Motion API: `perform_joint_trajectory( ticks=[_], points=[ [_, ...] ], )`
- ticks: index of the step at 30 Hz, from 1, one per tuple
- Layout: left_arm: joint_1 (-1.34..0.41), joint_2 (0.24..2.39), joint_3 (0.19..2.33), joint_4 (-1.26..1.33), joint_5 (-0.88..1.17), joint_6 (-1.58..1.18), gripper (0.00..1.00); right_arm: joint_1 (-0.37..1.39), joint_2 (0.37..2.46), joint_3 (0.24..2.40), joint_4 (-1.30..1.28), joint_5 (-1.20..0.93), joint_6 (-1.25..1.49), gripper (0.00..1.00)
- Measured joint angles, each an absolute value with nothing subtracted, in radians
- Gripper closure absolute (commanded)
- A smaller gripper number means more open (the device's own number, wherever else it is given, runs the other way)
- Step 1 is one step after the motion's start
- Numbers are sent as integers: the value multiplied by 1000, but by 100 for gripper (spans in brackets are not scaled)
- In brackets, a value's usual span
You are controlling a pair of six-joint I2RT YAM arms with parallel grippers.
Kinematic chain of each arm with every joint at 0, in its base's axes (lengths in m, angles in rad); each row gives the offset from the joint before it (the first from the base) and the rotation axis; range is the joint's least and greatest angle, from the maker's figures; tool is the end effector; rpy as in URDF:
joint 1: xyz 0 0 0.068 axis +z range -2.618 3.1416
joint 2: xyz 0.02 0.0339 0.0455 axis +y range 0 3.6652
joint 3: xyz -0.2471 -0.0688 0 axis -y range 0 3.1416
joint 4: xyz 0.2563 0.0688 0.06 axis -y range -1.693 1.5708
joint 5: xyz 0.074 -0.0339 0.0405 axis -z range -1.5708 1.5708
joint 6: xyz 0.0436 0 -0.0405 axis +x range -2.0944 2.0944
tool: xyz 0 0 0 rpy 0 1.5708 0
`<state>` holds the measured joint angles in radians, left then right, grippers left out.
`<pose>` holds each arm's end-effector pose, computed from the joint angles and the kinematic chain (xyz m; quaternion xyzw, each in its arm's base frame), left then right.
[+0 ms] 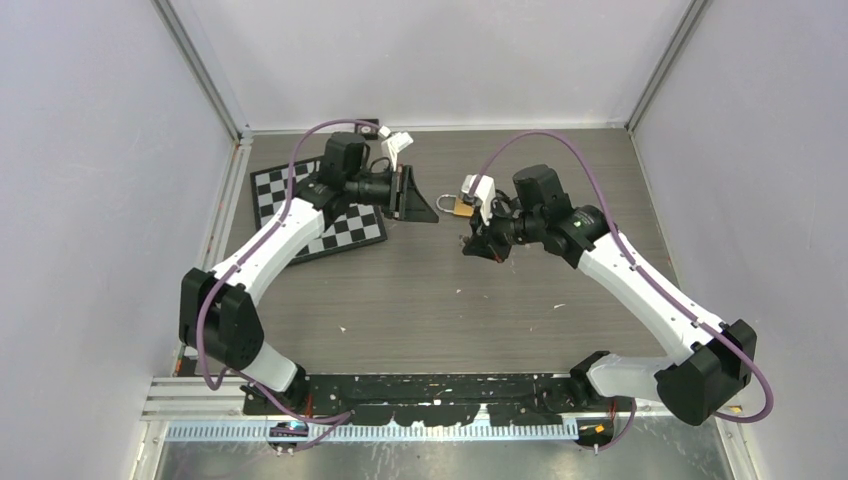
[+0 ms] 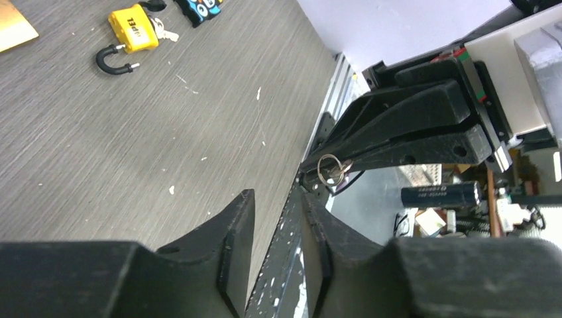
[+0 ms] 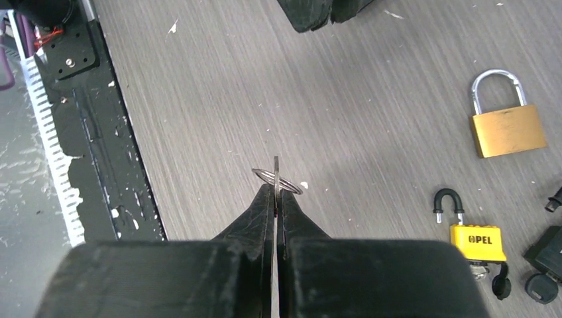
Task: Unlock with the key
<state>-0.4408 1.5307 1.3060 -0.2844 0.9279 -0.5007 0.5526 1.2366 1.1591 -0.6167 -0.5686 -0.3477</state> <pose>0.3114 -0.1855 0.3130 0.2034 0.7777 -0.5493 0.2285 0.2296 0.1692 0.3161 -0.4853 0.7308 0.2943 0.3793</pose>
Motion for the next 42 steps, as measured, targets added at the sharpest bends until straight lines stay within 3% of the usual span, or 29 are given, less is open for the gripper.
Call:
perform_joint_trajectory(
  ticks=[16,36,42],
  points=[
    [-587,1525,1391,-411,997,-150,65,553,1232,1144,-651,-637,-322,100],
    [-637,1555,1407,-403,958,-57,71,553,1217,1139,-654,-665,-290,100],
    [-654,1575,1407,-403,970,-43,85,552,1226,1139,-668,-669,-290,100]
  ],
)
